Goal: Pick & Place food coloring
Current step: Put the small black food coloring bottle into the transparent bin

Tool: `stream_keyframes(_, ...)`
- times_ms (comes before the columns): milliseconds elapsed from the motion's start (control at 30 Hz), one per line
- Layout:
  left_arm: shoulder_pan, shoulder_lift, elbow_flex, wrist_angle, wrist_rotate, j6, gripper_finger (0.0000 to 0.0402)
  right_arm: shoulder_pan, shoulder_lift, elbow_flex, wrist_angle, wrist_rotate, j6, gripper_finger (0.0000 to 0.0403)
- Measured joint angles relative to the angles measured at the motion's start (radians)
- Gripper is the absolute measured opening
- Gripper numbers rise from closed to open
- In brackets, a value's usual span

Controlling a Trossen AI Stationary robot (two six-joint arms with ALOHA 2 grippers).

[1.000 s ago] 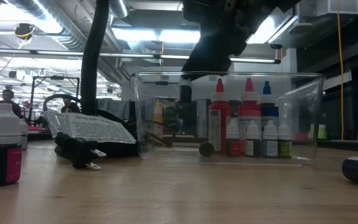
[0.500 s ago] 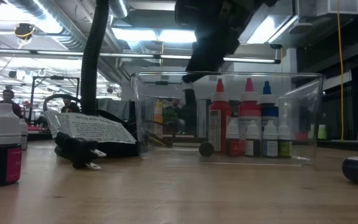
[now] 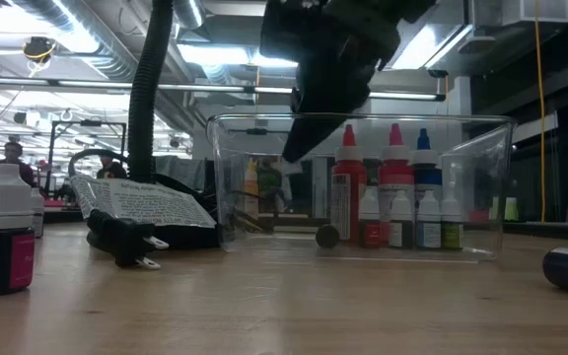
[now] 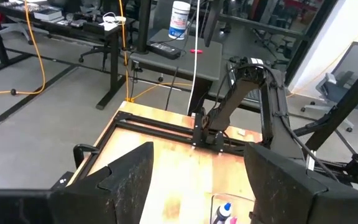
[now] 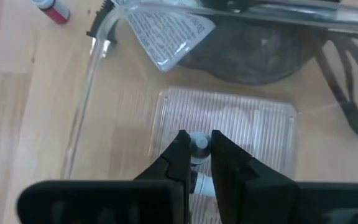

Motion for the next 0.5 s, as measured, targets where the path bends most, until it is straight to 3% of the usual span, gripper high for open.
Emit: stream_keyframes(500,0.0,0.0,0.0,-0.023,0.0,0.017,0.0244,0.001,0.039,-0.017,0.048,-0.018,-0.038,0.0045)
